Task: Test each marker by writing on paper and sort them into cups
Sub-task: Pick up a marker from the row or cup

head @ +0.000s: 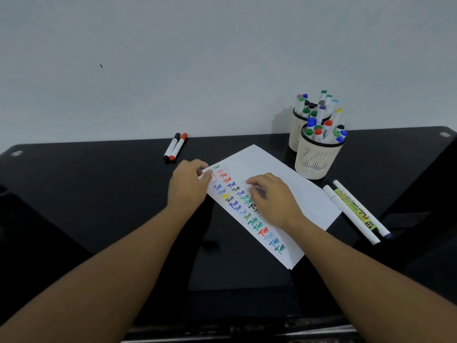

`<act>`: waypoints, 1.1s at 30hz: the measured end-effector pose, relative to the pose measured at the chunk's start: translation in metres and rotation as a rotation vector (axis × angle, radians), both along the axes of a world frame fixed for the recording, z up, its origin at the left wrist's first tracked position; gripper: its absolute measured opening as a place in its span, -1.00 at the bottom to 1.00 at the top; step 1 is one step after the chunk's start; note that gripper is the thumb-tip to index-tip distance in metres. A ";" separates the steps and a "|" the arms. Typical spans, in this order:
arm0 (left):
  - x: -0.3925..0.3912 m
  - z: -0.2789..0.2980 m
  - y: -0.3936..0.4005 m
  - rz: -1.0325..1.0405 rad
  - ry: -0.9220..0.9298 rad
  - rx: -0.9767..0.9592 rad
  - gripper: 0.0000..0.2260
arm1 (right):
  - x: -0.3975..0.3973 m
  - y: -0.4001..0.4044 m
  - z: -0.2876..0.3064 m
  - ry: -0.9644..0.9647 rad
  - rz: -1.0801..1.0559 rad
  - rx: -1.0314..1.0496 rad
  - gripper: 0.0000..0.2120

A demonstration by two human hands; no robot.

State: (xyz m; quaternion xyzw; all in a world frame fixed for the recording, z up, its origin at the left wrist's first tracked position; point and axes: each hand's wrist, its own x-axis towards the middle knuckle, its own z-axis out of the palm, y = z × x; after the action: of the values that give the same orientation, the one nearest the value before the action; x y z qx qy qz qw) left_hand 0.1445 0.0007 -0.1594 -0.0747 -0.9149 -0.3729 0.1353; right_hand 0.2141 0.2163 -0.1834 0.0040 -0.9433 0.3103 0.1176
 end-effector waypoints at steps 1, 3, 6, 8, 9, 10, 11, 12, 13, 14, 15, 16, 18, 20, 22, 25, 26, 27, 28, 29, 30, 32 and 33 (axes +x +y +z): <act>-0.011 0.002 -0.004 0.035 0.043 -0.075 -0.82 | 0.000 0.000 0.000 0.003 -0.001 0.001 -0.73; -0.032 0.004 -0.013 0.122 0.069 -0.230 -0.73 | -0.001 0.001 -0.001 0.010 -0.001 0.001 -0.73; -0.057 0.004 -0.025 0.207 -0.032 -0.380 -0.61 | -0.002 0.003 -0.004 0.018 0.002 -0.005 -0.74; -0.068 0.001 -0.030 0.214 -0.136 -0.415 -0.61 | -0.003 0.003 -0.005 0.017 0.002 -0.008 -0.74; -0.072 0.000 -0.031 0.209 -0.163 -0.426 -0.62 | -0.003 0.003 -0.006 0.015 0.001 -0.010 -0.73; -0.075 -0.001 -0.032 0.202 -0.174 -0.436 -0.64 | -0.003 0.003 -0.006 0.016 -0.001 -0.013 -0.73; -0.078 -0.002 -0.032 0.195 -0.175 -0.442 -0.66 | -0.003 0.004 -0.007 0.017 -0.003 -0.016 -0.73; -0.079 -0.002 -0.032 0.194 -0.173 -0.440 -0.67 | -0.003 0.004 -0.007 0.018 -0.003 -0.018 -0.73; -0.081 -0.002 -0.032 0.196 -0.167 -0.429 -0.68 | -0.003 0.004 -0.007 0.017 -0.002 -0.019 -0.73; -0.082 -0.002 -0.032 0.199 -0.155 -0.411 -0.70 | -0.003 0.003 -0.007 0.018 0.000 -0.021 -0.73; -0.082 -0.001 -0.033 0.199 -0.136 -0.390 -0.72 | -0.003 0.003 -0.007 0.019 0.000 -0.022 -0.73; -0.083 -0.002 -0.034 0.197 -0.111 -0.371 -0.75 | -0.003 0.004 -0.007 0.019 0.000 -0.022 -0.73; -0.082 -0.003 -0.036 0.196 -0.050 -0.347 -0.81 | -0.003 0.003 -0.006 0.019 0.002 -0.020 -0.73; -0.080 -0.006 -0.037 0.176 -0.004 -0.334 -0.81 | -0.002 0.003 -0.006 0.017 -0.002 -0.021 -0.73; -0.077 -0.009 -0.036 0.145 0.024 -0.323 -0.78 | -0.003 0.003 -0.006 0.012 -0.002 -0.017 -0.73; -0.072 -0.010 -0.034 0.142 0.048 -0.317 -0.77 | -0.003 0.002 -0.005 0.009 -0.004 -0.009 -0.73; -0.070 -0.010 -0.033 0.153 0.047 -0.322 -0.78 | -0.003 0.002 -0.004 0.008 -0.006 -0.011 -0.73; -0.069 -0.009 -0.031 0.164 0.039 -0.325 -0.78 | -0.002 0.002 -0.004 0.009 -0.009 -0.016 -0.74; -0.069 -0.008 -0.029 0.173 0.022 -0.329 -0.77 | -0.002 0.002 -0.004 0.009 -0.012 -0.020 -0.74; -0.068 -0.006 -0.028 0.180 0.002 -0.335 -0.77 | -0.002 0.002 -0.004 0.008 -0.014 -0.023 -0.74; -0.069 -0.005 -0.027 0.186 -0.017 -0.346 -0.77 | -0.001 0.002 -0.003 0.005 -0.014 -0.022 -0.74; -0.069 -0.002 -0.024 0.204 -0.044 -0.375 -0.78 | -0.001 0.002 -0.003 0.003 -0.013 -0.022 -0.74; -0.069 -0.001 -0.023 0.211 -0.053 -0.379 -0.78 | -0.001 0.002 -0.003 0.002 -0.013 -0.025 -0.74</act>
State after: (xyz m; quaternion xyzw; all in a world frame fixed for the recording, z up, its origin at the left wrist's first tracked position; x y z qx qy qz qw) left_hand 0.0756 -0.0227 -0.1600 0.0073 -0.9746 -0.1796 0.1333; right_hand 0.2127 0.2179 -0.1862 -0.0031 -0.9393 0.3212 0.1207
